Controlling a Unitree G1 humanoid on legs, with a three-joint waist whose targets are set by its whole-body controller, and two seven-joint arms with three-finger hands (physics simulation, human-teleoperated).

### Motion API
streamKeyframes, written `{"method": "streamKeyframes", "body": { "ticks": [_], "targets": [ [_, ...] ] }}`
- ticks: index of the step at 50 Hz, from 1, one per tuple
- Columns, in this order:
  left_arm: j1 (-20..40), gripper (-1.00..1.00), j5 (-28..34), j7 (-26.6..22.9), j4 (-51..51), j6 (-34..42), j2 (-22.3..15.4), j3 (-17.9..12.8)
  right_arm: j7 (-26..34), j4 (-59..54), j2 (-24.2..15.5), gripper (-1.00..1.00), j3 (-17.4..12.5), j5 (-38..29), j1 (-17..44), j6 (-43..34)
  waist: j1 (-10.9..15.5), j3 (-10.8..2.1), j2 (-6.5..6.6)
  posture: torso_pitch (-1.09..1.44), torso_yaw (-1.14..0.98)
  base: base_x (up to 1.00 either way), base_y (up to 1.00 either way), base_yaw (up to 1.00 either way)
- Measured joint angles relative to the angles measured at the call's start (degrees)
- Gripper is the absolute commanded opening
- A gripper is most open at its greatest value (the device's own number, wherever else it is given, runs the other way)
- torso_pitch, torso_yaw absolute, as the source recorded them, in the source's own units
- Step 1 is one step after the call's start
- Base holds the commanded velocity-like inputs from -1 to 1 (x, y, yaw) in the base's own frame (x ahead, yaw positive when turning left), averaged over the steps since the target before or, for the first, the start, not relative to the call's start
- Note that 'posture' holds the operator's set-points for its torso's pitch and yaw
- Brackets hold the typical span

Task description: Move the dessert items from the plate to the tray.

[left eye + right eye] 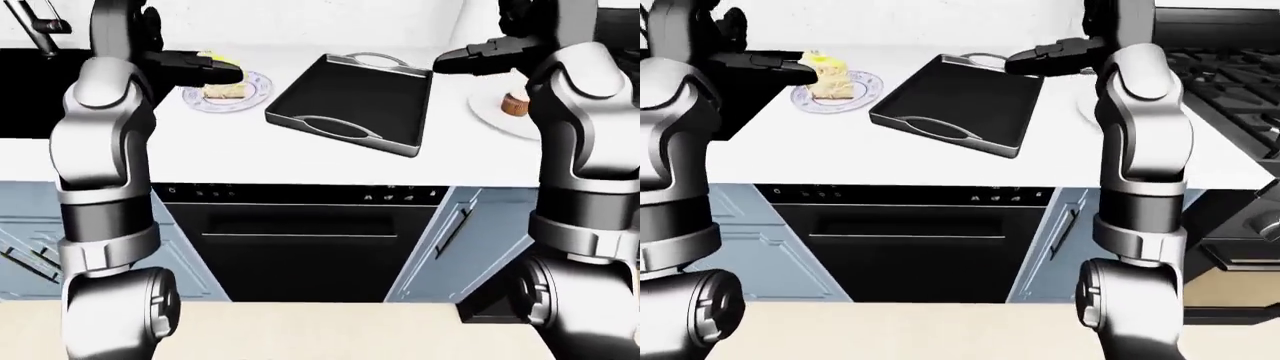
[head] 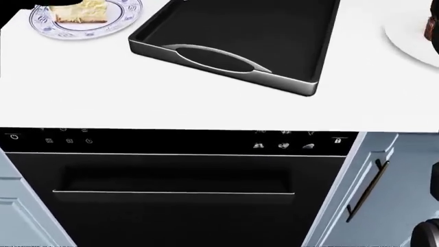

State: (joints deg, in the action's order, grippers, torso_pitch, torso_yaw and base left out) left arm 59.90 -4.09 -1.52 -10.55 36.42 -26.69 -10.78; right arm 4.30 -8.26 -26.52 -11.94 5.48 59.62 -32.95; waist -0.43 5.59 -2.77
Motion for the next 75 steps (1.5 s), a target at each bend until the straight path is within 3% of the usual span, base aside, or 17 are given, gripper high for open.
{"method": "streamKeyframes", "body": {
  "ticks": [2, 6, 10, 14, 18, 22, 27, 29, 42, 45, 47, 51, 54, 58, 63, 73, 75],
  "targets": [
    [-0.17, 1.00, -0.30, -0.29, -0.79, 0.58, 0.16, 0.47, -0.45, -1.49, 0.24, 1.00, -0.11, 0.12, 0.01, -0.70, 0.05, 0.71, 0.09, 0.00, 0.00, 0.00, -0.42, 0.00],
    [0.73, 1.00, -0.12, -0.14, -0.50, 0.75, -0.99, -0.67, -0.76, -0.79, 0.47, 1.00, 0.76, 0.70, 1.11, -1.06, 0.45, 0.51, 6.53, 0.00, 0.00, 0.00, -0.83, 0.00],
    [-0.13, 1.00, 0.66, 0.67, -0.08, 0.54, -1.44, -1.97, -0.03, -0.71, 1.21, 1.00, 2.33, 1.58, -0.16, -0.57, 1.51, -2.99, 4.86, 0.00, 0.00, 0.00, -0.46, 0.00],
    [1.94, 1.00, 0.54, 0.63, 1.67, -0.06, -1.55, -1.48, -0.36, 1.27, -0.13, 1.00, 0.64, 1.11, 0.98, 0.99, 1.40, -1.90, 0.00, 0.00, 0.00, 0.00, 0.00, 0.00],
    [0.19, 1.00, -0.19, 0.17, 1.80, 0.12, -0.21, 0.08, -1.42, -0.01, -0.13, 1.00, -0.79, 0.62, -0.73, 1.57, -0.25, -1.42, 2.03, 0.00, 0.00, 0.00, 0.00, 0.00],
    [-0.65, 1.00, -0.24, 0.18, 0.59, 1.51, -0.77, -0.78, -1.75, -0.49, 0.68, 1.00, 0.47, 1.52, -1.23, -0.16, -0.22, -2.18, 5.82, 0.00, 0.00, 0.00, 0.00, -0.72],
    [-0.57, 1.00, 0.10, 0.59, 1.32, 0.79, -1.00, -1.28, -1.51, 1.03, 0.16, 1.00, 0.77, 1.97, -1.15, -0.08, 0.08, -3.12, 4.25, 0.00, 0.00, 0.00, 0.00, -0.29],
    [0.05, 1.00, -0.05, 0.45, 1.94, 0.35, -1.12, -1.06, -1.98, 1.21, -0.16, 1.00, -0.04, 1.57, -0.30, 1.15, 0.30, -3.26, 2.60, 0.00, 0.00, 0.00, 0.00, 0.00],
    [-1.66, 1.00, -0.34, 0.37, 1.06, 1.51, -0.39, -0.50, 0.50, -0.84, 0.89, 1.00, 1.31, -0.77, -2.36, 0.18, -0.04, -1.54, 3.31, 0.00, 0.00, 0.10, 0.02, 0.00],
    [-1.36, 1.00, -0.39, 0.35, 2.19, 1.39, -0.70, -0.71, 0.52, -0.36, 0.77, 1.00, 0.67, -0.85, -2.08, 0.35, 0.09, -2.40, 2.59, 0.00, 0.00, 0.36, 0.11, 0.00],
    [-0.91, 1.00, -0.27, 0.52, 3.11, 0.99, -1.01, -1.16, 0.49, 0.77, 0.53, 1.00, 0.39, -0.83, -1.49, 0.90, -0.02, -2.77, 3.30, 0.00, 0.00, 0.35, 0.11, 0.00],
    [0.03, 1.00, 0.07, 0.96, 3.67, 0.49, -1.55, -1.62, 0.31, 2.24, 0.42, 1.00, 0.08, -0.46, -0.34, 2.11, -0.16, -2.83, 6.89, 0.00, 0.00, 0.36, 0.04, 0.00],
    [-1.13, 1.00, 0.35, 1.34, 2.92, 1.04, -1.48, -2.02, 0.30, 1.43, 1.13, 1.00, 1.08, 0.10, -1.72, 1.99, 0.17, -2.40, 6.83, 0.00, 0.00, 0.21, 0.00, 0.00],
    [0.00, 1.00, 0.54, 1.55, 2.65, 1.74, -1.40, -1.60, -0.56, 0.52, 0.71, 1.00, 0.32, 0.84, -1.62, 1.02, 0.07, -1.49, 4.87, 0.00, 0.00, 0.00, 0.00, 0.00],
    [-0.21, 1.00, 0.62, 1.51, 2.65, 2.64, -0.89, -1.10, -1.28, 1.41, 0.31, 1.00, 0.32, 1.57, -1.62, 0.79, 1.05, -1.01, 0.27, 0.00, 0.00, 0.00, 0.00, 0.00],
    [0.15, 1.00, 0.17, 0.94, 4.29, 2.07, -0.90, -0.97, -2.24, 2.16, -0.62, 1.00, -0.66, 1.90, -1.67, 0.13, 0.09, -2.84, 6.56, 0.00, 0.00, 0.23, 0.00, 0.00],
    [-0.45, 1.00, 0.43, 1.17, 4.54, 1.37, -1.33, -1.78, -2.11, 3.27, -0.13, 1.00, -0.19, 2.13, -1.97, 1.09, 0.39, -2.82, 6.12, 0.00, 0.00, 0.26, 0.00, 0.00]
  ]
}}
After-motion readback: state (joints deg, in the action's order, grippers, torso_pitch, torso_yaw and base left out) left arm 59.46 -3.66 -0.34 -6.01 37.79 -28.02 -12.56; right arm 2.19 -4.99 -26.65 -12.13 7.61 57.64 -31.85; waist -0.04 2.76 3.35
